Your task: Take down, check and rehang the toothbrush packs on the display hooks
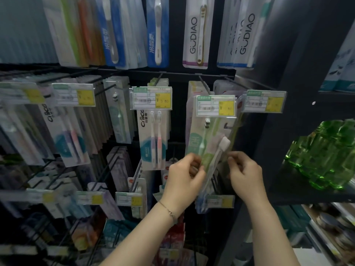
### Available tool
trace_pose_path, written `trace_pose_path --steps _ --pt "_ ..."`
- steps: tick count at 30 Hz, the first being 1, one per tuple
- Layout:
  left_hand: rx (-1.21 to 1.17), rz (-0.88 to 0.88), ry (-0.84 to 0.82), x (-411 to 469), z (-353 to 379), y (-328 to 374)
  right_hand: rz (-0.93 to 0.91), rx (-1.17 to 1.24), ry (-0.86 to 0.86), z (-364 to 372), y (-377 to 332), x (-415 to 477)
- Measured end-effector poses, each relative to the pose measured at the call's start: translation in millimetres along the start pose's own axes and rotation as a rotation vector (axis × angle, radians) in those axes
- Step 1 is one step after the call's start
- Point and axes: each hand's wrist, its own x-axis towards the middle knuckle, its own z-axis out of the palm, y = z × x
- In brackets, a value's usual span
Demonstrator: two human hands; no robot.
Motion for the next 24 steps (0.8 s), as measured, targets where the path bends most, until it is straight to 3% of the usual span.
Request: trace_pose_path --steps 3,6,16,24 --pt "-0.07 -0.035 -0.034 -6 -4 -2 0.009 0.296 -0.069 4 1 -11" --pt "-0.157 -0.075 -0.06 -9 -7 -4 -0.01 0.426 -0.14 9 -3 -20" --pt "-0.216 -0.086 -0.043 -24 -38 -20 -0.034 0.463 -0.126 40 -13 -42" --pt "-0.263 -0.198 0.001 -39 -98 -50 -0.056 0.46 -0.16 99 -43 -70"
